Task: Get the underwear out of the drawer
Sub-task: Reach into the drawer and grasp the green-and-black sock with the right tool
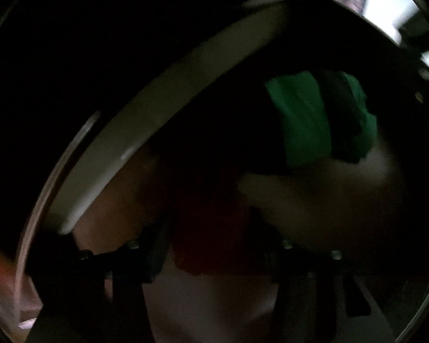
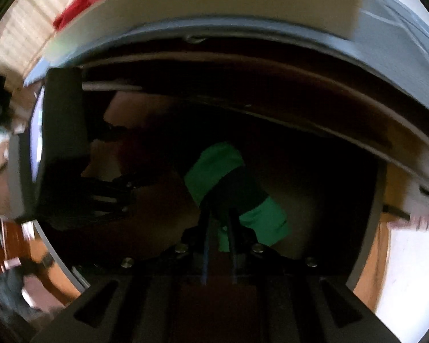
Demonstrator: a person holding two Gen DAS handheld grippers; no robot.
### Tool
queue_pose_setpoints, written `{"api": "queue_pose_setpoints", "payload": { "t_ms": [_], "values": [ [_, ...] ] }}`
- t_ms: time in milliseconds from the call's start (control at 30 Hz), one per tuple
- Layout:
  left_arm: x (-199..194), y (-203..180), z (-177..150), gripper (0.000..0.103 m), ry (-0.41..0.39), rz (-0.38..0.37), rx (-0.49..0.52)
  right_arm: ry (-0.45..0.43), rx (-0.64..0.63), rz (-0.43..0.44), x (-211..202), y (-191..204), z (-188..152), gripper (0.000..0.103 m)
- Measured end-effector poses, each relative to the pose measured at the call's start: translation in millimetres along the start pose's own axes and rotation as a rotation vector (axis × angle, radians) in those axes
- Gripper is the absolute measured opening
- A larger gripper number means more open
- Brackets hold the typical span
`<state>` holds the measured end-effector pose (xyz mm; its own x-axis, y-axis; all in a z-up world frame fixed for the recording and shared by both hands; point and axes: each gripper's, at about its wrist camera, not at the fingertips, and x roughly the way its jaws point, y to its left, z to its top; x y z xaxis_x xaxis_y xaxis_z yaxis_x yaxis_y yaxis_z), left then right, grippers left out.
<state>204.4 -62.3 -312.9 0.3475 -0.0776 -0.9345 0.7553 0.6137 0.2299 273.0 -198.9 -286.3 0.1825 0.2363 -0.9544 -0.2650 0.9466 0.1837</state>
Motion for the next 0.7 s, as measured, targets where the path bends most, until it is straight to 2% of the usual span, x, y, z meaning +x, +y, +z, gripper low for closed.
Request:
{"api": "queue_pose_setpoints", "payload": {
  "t_ms": [67, 133, 167, 300, 333, 467, 567, 600, 667, 700],
  "values": [
    [1.6, -6.2, -4.1, 0.052, 0.002, 0.016, 0.053, 0.014, -0.049, 0.006, 7.9, 6.3, 7.3, 0.022],
    [4.8, -7.7, -6.7, 0.054, 0.002, 0.032, 0.076, 0.036, -0.103, 0.003, 9.6, 8.2, 7.7, 0.043],
    [5.6, -8.2, -6.3, 0.056, 0.001, 0.033, 0.073, 0.048, -0.133, 0.007, 13.8, 10.9, 9.8, 0.045],
    [11.4, -1.1, -6.2, 0.076, -0.008, 0.058, 0.057, 0.096, -0.211, 0.006, 28.9, 16.2, 14.3, 0.046],
    [12.7, 0.3, -5.9, 0.077, -0.009, 0.055, 0.057, 0.100, -0.217, 0.007, 31.9, 17.2, 15.4, 0.046],
    [15.0, 2.5, -3.2, 0.075, -0.012, 0.038, 0.060, 0.097, -0.243, -0.034, 41.4, 23.2, 20.1, 0.046],
    [14.8, -5.2, -6.0, 0.076, -0.037, -0.022, 0.090, 0.082, -0.275, -0.080, 45.0, 28.8, 20.3, 0.046],
    [15.0, -7.3, -5.5, 0.076, -0.047, -0.020, 0.094, 0.074, -0.282, -0.088, 45.1, 29.8, 20.1, 0.046],
    [17.2, -5.7, -3.5, 0.076, -0.049, -0.033, 0.072, 0.073, -0.293, -0.112, 45.6, 31.8, 20.0, 0.046],
    [19.3, -1.4, -2.3, 0.070, -0.045, -0.061, 0.036, 0.082, -0.296, -0.131, 45.9, 33.4, 20.1, 0.046]
  ]
}}
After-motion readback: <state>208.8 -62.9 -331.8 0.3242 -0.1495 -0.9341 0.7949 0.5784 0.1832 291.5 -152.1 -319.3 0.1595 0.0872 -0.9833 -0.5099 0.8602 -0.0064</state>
